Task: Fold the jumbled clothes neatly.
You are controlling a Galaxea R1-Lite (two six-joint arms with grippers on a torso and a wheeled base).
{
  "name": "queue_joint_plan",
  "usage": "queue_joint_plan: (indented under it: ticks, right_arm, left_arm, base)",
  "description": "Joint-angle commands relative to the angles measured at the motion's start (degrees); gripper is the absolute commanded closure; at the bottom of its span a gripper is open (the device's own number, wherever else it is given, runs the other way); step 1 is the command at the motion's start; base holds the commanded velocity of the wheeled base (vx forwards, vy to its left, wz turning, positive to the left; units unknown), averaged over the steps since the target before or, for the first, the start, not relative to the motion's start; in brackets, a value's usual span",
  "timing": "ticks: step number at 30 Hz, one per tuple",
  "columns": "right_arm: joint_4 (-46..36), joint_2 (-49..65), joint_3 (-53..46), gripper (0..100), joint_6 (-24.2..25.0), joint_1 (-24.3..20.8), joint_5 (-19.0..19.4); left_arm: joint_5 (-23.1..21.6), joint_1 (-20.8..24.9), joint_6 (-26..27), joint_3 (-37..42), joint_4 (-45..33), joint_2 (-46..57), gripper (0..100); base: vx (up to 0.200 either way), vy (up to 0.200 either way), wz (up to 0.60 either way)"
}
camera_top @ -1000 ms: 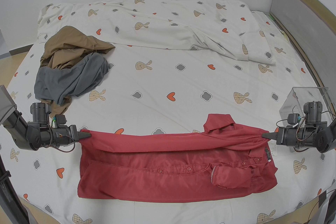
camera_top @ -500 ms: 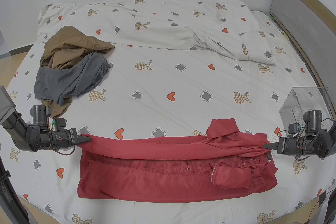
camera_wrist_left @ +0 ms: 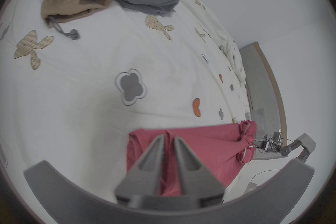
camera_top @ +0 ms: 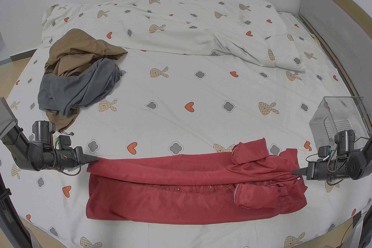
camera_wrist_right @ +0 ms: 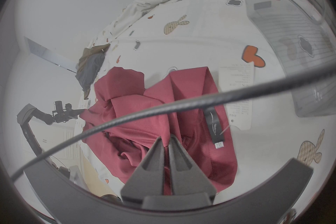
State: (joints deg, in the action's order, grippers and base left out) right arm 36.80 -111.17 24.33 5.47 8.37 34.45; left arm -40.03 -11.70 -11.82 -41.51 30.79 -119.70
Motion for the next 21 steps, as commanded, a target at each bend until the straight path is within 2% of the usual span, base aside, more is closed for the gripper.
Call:
queue_joint_plan:
  ticks: [1,13,21]
  right_arm:
    - [0.2,-1.51,-0.87,0,-1.08,-0.03,0.27]
    - [0.55,0.78,-1.13,0,-1.34,0.15,-0.26]
    - [0.29,12.9,-1.74,0,-0.55,4.72,0.53]
  left_arm:
    - [-0.22,0.19,-0.04,0.55,-0.03,-0.45,0]
    - [-0.22,-0.34,-0.22,3.01,0.23,5.71,0]
    - [-0.4,2.56,-0.3,2.57,0.14,12.38,0]
  base:
    - [0.0,0.0,0.0]
    - [0.0,0.0,0.0]
    - [0.0,0.0,0.0]
